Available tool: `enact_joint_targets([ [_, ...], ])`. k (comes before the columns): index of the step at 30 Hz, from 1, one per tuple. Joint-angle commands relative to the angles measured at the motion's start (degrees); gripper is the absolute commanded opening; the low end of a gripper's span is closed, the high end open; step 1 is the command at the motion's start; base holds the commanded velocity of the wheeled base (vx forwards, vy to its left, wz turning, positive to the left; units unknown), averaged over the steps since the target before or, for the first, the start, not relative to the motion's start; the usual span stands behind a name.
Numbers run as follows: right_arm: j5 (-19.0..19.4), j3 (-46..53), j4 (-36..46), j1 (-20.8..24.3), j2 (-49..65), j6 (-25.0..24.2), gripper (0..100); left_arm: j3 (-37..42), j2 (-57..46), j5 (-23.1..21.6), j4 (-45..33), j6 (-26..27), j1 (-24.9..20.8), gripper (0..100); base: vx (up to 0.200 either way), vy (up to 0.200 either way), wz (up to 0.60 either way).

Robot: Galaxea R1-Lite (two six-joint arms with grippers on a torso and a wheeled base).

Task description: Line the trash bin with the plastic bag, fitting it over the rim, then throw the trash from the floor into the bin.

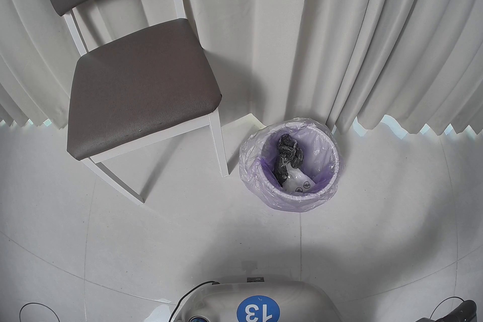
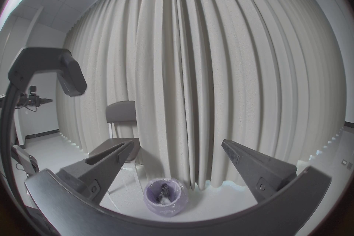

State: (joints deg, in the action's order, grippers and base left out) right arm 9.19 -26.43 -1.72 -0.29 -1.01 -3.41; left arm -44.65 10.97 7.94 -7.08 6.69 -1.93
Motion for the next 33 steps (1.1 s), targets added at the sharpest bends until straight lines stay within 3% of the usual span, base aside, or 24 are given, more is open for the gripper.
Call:
enact_joint_targets([
  [1,-1.55,5.42,-1.36,0.03,1.01,0.86,100,5.63,-7.02,0.41,-1.18,-0.54,2.01,100,0.0,0.0,0.0],
  [5,-1.63,8.5,-3.12,0.03,1.01,1.48,100,10.03,-10.36,0.94,-3.11,-0.54,2.19,100,0.0,0.0,0.0],
  [9,-1.98,13.6,-3.38,0.03,1.01,1.83,100,19.43,-10.97,3.58,-3.46,-2.65,1.93,100,0.0,0.0,0.0],
  [11,-4.45,20.1,-4.61,0.03,1.01,3.76,100,27.6,-10.97,7.01,-1.97,-6.78,1.93,100,0.0,0.0,0.0],
  [16,-6.47,26.43,-10.76,0.03,1.01,5.0,100,36.66,-10.97,6.92,0.49,-9.59,1.93,100,0.0,0.0,0.0],
  [21,-5.85,26.43,-9.62,0.03,1.01,5.7,100,41.49,-10.97,4.46,2.34,-9.42,1.93,100,0.0,0.0,0.0],
  [25,-5.32,26.43,-4.52,0.03,1.01,9.04,100,42.63,-10.97,-2.05,4.8,-9.42,1.93,100,0.0,0.0,0.0],
  [29,-4.53,26.43,-2.85,0.03,1.01,9.13,100,42.9,-10.97,-6.44,4.62,-8.8,1.93,100,0.0,0.0,0.0],
  [33,-3.39,26.43,-1.36,0.03,1.01,8.95,100,43.95,-10.88,-7.67,4.97,-7.57,1.93,100,0.0,0.0,0.0],
])
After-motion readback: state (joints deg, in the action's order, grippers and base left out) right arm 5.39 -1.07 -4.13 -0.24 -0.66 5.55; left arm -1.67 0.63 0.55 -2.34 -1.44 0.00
